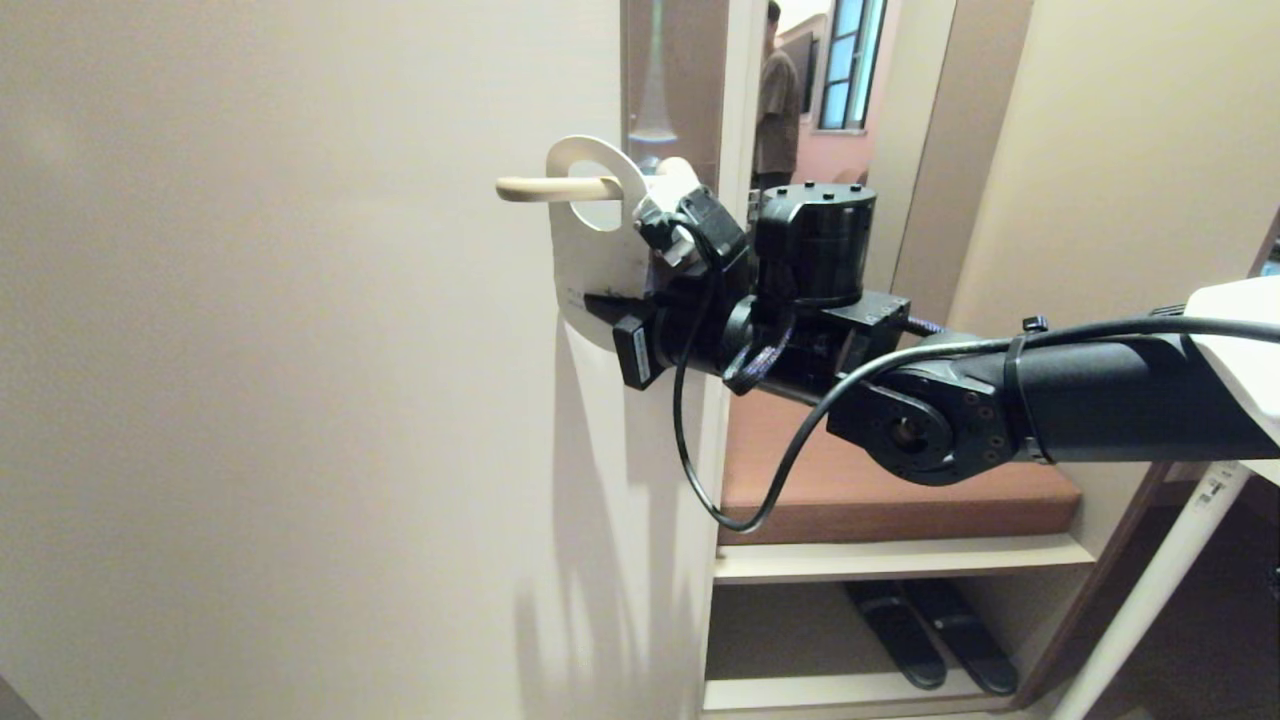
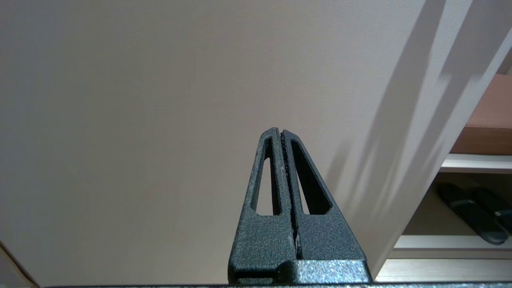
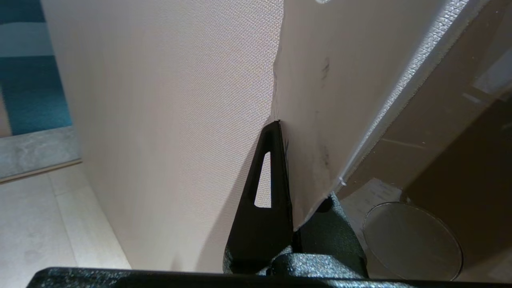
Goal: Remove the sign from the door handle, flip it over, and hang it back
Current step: Take down the sign
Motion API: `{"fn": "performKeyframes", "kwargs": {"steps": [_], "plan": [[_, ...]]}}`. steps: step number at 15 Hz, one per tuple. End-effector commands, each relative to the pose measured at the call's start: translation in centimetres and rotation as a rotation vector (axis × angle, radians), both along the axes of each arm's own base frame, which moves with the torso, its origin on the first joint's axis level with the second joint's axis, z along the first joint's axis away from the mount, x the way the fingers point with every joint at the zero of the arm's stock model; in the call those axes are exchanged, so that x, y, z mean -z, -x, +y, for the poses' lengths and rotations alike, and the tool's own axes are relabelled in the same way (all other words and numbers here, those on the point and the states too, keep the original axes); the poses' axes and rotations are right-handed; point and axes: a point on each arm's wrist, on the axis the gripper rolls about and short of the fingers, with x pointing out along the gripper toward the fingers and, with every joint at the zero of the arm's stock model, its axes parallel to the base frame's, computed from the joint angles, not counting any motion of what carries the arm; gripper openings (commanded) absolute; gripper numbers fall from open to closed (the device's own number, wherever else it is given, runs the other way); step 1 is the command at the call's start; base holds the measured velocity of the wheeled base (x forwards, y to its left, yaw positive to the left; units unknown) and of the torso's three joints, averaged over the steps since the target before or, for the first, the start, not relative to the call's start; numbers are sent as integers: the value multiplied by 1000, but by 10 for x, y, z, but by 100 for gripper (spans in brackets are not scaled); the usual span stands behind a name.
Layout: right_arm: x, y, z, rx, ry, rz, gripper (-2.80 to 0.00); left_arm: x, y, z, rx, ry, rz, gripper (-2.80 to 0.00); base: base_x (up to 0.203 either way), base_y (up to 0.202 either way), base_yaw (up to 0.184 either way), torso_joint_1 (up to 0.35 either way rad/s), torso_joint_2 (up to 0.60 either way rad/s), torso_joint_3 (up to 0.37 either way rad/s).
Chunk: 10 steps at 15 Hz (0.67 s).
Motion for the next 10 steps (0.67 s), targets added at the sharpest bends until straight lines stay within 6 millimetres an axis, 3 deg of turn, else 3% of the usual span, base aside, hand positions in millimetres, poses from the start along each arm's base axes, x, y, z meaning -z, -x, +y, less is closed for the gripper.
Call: {"fn": "performKeyframes", "kwargs": {"steps": [1, 10], "plan": [[-2, 2, 2, 1, -3, -7, -280, 0, 0, 0, -1, 1, 1, -280, 0, 0, 0, 0, 0, 0], [-9, 16, 16, 108, -14, -26, -280, 0, 0, 0, -1, 1, 1, -280, 0, 0, 0, 0, 0, 0]]}}
